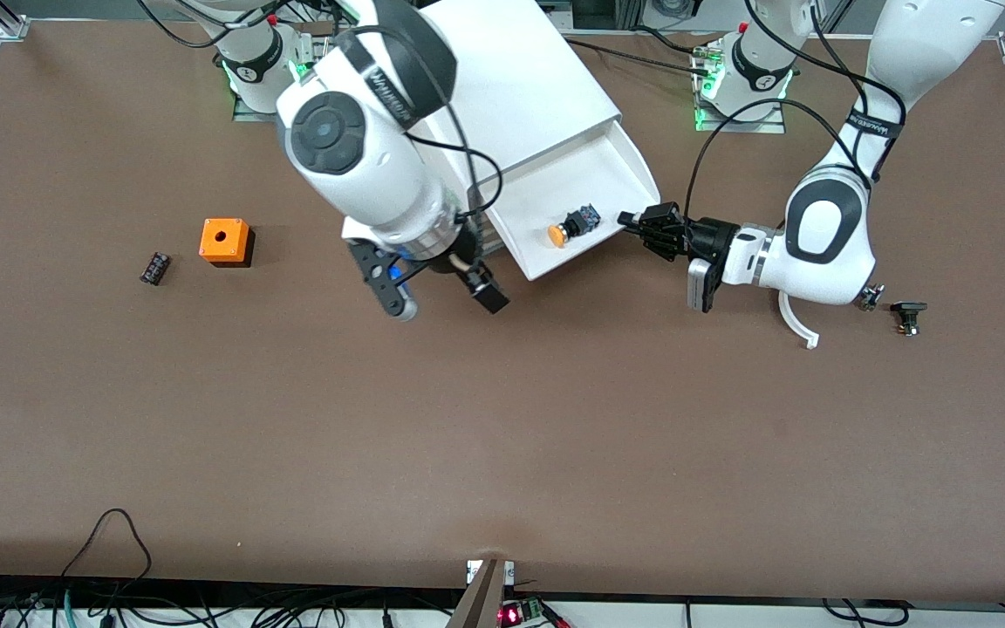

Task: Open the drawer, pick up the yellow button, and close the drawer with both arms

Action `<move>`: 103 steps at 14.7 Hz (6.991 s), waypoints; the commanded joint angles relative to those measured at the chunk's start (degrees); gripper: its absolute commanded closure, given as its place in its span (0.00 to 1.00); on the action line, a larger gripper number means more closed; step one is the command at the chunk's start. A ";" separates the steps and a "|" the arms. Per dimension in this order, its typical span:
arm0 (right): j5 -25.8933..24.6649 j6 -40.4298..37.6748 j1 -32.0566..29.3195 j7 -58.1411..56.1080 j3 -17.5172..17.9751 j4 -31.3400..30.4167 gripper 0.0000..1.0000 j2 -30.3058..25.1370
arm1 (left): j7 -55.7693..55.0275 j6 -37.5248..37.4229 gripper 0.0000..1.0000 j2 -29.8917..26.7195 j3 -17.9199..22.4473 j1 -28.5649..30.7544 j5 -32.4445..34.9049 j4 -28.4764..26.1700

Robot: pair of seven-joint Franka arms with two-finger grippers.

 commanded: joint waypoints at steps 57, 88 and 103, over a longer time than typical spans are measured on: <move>-4.74 -6.61 -23.01 -71.64 -0.79 -11.49 1.00 3.16 | -112.24 18.78 0.00 -3.59 -11.98 -8.07 65.80 14.33; -11.95 10.57 -35.24 -94.35 -3.77 -27.86 0.01 -4.91 | -124.48 14.32 0.00 -0.52 -26.57 -15.37 63.34 8.78; -12.48 -17.56 -34.63 -88.28 -2.98 -27.86 0.01 -30.05 | -122.90 12.66 0.00 -1.31 -26.66 -12.58 62.64 11.93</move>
